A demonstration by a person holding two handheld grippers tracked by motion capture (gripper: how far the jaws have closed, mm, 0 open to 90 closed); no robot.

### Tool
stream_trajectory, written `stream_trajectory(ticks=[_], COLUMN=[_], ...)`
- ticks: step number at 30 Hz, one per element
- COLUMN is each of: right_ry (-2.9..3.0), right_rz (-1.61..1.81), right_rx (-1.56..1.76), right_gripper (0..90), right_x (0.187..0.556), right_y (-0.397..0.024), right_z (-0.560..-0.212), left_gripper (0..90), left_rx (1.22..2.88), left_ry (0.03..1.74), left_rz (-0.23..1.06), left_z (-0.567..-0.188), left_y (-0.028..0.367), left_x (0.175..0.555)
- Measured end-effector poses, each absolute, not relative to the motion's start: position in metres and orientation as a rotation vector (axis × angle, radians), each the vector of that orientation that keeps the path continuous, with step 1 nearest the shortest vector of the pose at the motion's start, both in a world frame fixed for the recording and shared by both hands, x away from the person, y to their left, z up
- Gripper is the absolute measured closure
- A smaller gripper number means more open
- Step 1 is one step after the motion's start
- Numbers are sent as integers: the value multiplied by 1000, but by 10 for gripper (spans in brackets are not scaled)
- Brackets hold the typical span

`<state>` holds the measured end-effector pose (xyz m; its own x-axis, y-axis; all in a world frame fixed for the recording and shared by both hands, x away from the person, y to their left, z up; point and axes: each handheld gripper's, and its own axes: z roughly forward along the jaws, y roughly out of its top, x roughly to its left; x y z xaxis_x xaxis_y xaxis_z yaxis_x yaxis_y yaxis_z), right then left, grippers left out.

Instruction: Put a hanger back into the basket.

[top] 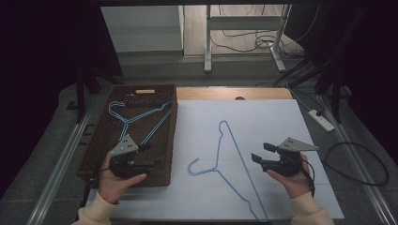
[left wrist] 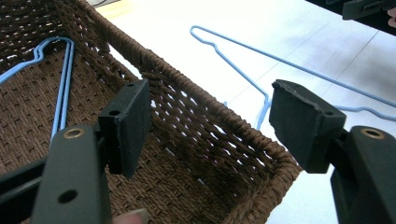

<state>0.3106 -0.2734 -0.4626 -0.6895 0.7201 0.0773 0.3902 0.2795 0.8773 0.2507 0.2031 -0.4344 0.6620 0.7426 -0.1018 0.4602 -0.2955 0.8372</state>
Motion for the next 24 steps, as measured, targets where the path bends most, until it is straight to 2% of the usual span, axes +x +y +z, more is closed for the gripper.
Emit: stream_trajectory(ticks=[14, 24], right_ry=[2279, 2474], right_rz=[1332, 1238], right_rx=[966, 794], right_gripper=[331, 346], right_x=[312, 315], right_y=[-264, -224], right_z=[-466, -463], left_gripper=[303, 303], left_rx=[1920, 1916], left_ry=[935, 934], left_rz=[378, 362], left_z=[-432, -430], left_y=[206, 206], left_x=[250, 249])
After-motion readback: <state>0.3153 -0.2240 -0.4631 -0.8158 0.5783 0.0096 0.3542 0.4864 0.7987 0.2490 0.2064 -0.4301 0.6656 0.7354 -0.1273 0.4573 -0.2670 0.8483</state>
